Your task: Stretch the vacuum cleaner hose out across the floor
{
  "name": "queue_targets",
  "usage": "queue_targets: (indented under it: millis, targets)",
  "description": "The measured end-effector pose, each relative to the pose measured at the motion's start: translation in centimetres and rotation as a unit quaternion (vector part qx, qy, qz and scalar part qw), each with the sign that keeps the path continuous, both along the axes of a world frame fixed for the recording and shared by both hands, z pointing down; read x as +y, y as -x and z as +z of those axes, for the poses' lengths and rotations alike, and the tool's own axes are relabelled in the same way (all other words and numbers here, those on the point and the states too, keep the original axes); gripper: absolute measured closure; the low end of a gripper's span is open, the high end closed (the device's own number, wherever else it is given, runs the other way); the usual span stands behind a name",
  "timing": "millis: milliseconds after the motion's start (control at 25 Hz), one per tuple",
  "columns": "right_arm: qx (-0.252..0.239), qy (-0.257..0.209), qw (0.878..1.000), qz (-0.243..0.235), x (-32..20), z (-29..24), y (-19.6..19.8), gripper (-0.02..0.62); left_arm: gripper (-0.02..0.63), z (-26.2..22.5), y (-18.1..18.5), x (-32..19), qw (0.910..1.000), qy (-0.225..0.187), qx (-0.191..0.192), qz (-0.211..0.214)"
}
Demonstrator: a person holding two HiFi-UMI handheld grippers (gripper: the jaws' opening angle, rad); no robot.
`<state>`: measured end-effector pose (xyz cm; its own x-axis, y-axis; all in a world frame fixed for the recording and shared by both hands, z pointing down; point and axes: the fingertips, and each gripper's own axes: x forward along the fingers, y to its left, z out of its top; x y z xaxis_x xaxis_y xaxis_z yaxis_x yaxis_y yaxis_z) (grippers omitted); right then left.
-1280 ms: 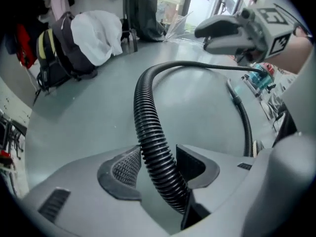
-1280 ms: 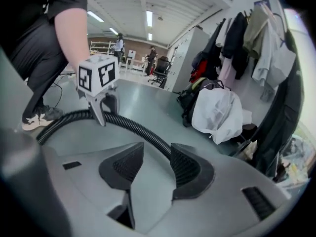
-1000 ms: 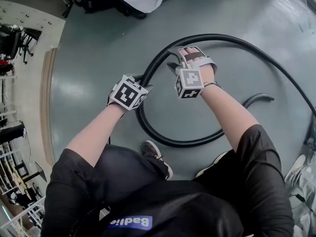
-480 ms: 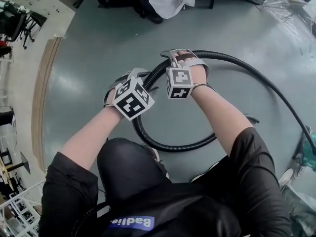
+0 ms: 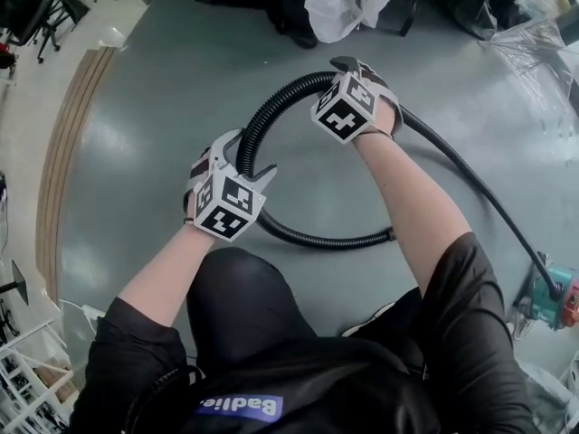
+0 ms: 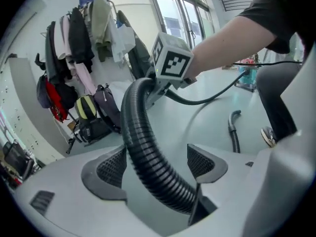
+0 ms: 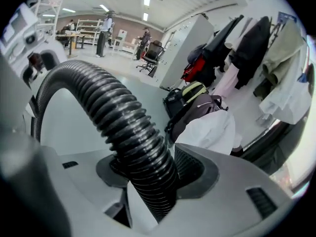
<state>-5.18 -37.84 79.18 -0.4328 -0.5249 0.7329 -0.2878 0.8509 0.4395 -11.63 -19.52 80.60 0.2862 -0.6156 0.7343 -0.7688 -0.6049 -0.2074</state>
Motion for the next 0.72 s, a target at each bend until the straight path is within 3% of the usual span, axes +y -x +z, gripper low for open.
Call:
queue_targets:
  millis: [200, 280, 440, 560, 720]
  targets:
    - [-0.052, 0.031, 0.997, 0.055, -1.6, -3.0, 1.3, 0.381, 0.239, 2.7, 3.9, 0.2, 0.9977, 0.021, 0.035, -0.053]
    - [-0.035, 0.023, 0.998, 0.042, -1.6, -2.9, 1.5, 0.377, 0.389, 2.5, 5.9, -0.5, 0.9977, 0.016, 0.036, -0.055]
    - [0.033, 0.019, 0.999, -0.006, -1.0, -0.9, 1.8, 0.374, 0.419, 2.0, 9.6, -1.7, 0.9998, 0.015, -0.009, 0.013]
    - [0.07, 0.03, 0.996, -0.04, 0.1, 0.3, 3.2, 0.374, 0.433, 1.2, 12.7, -2.5, 0.9967, 0.018, -0.048, 0.063]
    - [0.113, 0.005, 0.989, -0.099, 2.1, -1.0, 6.3, 0.373, 0.451, -1.1, 15.7, -3.4, 0.9906, 0.022, -0.085, 0.105]
